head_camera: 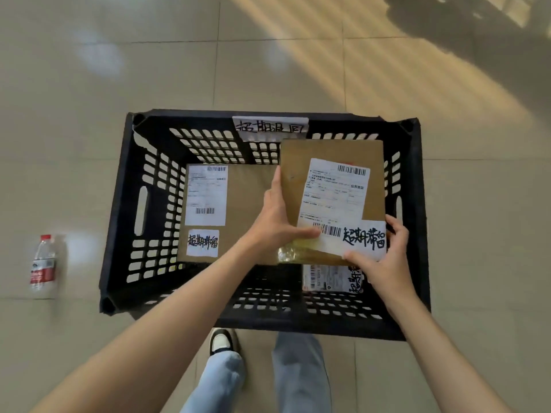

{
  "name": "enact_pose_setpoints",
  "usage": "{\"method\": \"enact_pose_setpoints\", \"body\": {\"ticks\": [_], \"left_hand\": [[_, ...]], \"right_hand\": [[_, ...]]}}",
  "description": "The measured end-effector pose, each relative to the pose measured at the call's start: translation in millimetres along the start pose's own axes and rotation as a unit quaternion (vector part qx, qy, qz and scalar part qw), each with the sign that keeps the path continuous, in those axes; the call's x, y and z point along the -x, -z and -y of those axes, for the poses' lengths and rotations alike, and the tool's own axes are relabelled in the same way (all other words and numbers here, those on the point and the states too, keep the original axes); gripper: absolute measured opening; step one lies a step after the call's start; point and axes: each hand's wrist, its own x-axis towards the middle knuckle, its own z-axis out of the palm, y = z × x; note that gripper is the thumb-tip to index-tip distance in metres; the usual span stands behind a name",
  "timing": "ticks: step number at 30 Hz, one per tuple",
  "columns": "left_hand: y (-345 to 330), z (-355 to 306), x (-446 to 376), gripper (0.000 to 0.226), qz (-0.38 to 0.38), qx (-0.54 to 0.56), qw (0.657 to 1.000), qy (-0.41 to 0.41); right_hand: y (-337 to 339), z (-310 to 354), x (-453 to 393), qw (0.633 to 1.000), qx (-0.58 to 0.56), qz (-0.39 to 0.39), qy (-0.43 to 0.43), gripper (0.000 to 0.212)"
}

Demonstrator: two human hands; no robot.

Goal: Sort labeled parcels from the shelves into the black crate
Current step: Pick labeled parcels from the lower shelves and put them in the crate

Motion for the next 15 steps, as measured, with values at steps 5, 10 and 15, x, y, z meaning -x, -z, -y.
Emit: {"method": "enact_pose_setpoints", "body": {"ticks": [5, 10, 15], "left_hand": [[-21.8, 34.1, -46.0, 0.136, 0.032, 0.027, 0.999, 0.029], [-36.8, 55.8, -70.0, 0.134, 0.014, -0.008, 0.999, 0.043], [-47.5, 64.3, -83.8, 0.134, -0.006, -0.019, 0.999, 0.042]], "right_hand": [[-17.9, -38.3, -40.6, 0.999, -0.016, -0.011, -0.028, 0.094], [-30.4, -64.0, -67.2, 0.998, -0.004, -0.006, -0.061, 0.09], [-35.4, -72.7, -80.7, 0.996, 0.024, -0.023, -0.077, 0.09]]}}
